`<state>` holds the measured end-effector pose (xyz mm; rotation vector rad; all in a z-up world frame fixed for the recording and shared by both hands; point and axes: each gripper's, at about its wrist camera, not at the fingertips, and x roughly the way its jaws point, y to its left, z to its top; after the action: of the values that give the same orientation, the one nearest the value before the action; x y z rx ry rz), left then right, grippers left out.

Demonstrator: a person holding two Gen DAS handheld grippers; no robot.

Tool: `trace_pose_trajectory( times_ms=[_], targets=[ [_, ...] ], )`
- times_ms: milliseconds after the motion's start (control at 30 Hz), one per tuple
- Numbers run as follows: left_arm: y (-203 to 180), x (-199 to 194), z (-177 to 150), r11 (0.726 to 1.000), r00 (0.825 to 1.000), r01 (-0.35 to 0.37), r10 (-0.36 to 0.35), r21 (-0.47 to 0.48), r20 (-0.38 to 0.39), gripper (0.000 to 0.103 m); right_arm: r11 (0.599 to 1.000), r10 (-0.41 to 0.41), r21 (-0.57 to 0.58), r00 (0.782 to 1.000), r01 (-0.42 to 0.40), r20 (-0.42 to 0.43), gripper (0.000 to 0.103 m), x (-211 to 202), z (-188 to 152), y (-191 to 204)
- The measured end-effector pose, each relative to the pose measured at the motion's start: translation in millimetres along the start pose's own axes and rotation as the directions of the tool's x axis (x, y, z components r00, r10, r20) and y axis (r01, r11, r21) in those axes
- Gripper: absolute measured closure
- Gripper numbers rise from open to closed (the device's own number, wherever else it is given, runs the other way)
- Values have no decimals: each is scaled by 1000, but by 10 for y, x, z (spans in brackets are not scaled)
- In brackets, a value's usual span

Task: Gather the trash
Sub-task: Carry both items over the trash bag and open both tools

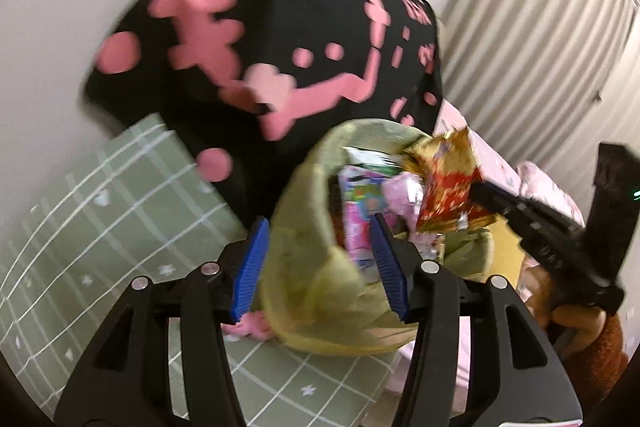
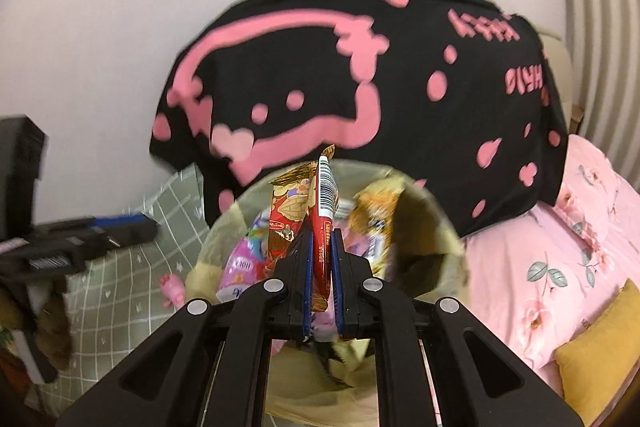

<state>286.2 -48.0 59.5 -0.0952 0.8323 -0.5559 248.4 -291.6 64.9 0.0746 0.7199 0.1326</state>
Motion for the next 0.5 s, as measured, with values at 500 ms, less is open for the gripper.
trace_pose_trajectory(
  times_ms=[500],
  targets=[
    [1112,-539,-258,979,990,-114,126,-166,61,53,997,-82,-28,976,78,-202,94,717,-271,298]
  ],
)
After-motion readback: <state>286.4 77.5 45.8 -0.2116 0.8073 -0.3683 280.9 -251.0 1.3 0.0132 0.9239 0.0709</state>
